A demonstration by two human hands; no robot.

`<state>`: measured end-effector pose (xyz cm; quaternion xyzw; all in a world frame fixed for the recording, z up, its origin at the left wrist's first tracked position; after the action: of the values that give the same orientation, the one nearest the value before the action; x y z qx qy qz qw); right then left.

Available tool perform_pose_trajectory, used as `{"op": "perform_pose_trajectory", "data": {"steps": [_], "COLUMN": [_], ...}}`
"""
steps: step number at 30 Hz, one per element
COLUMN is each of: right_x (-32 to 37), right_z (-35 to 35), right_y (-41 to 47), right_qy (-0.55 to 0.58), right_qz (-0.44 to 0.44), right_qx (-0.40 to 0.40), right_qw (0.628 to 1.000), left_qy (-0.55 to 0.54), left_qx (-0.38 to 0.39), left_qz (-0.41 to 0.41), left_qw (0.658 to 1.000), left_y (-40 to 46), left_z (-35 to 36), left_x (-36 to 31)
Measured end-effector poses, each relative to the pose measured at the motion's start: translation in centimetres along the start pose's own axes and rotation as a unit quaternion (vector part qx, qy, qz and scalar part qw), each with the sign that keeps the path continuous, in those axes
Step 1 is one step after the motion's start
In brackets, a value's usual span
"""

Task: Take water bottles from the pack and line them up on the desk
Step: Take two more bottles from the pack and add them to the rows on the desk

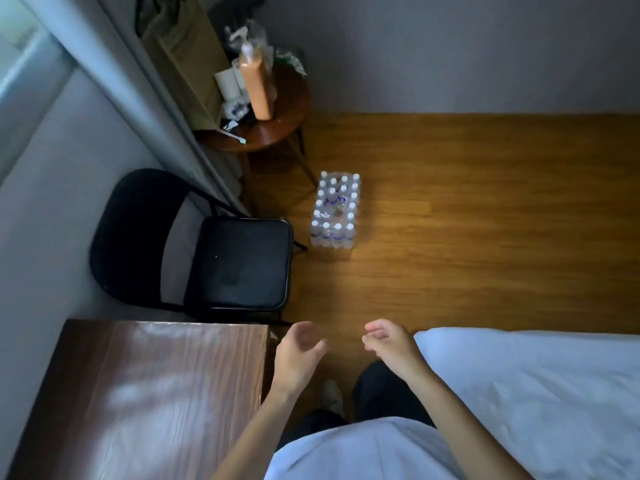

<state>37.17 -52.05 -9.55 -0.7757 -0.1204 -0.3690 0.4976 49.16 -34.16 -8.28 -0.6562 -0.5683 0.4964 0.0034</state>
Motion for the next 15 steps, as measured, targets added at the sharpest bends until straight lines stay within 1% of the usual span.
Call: {"op": "perform_pose_trajectory", "data": {"steps": [7, 10, 15], "right_x": [3.9, 6.1, 10.7], "right_z": [-1.8, -3.0, -5.8], "right_y": [6.7, 10.3, 16.9], "right_qy": [0.010, 0.012, 0.016], "right_qz": [0.015, 0.013, 0.010], "right_qx": [-0.015, -0.008, 0.004], "right_qw": [1.000, 1.000, 1.000], "left_qy": [0.022, 0.023, 0.000], "left_qx": [0.024, 0.024, 0.006], "left_qz": [-0.004, -0.010, -0.044], "left_qw": [0.999, 0.999, 0.999], "left_y": [8.0, 11.6, 17.9], "left_z": [0.2, 0.3, 0.1], "left_x": [-4.3, -6.7, -11.2]}}
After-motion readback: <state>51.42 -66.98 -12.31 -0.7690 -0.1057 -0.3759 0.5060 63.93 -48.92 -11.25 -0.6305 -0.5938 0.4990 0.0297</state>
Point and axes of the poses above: each hand's wrist, its own y-axis towards the middle knuckle, its own z-axis out of the palm, x = y × z, the point moved 9 cm from there along y, towards the middle knuckle, and after that the axes turned 10 degrees about y, right-handed, at the moved point
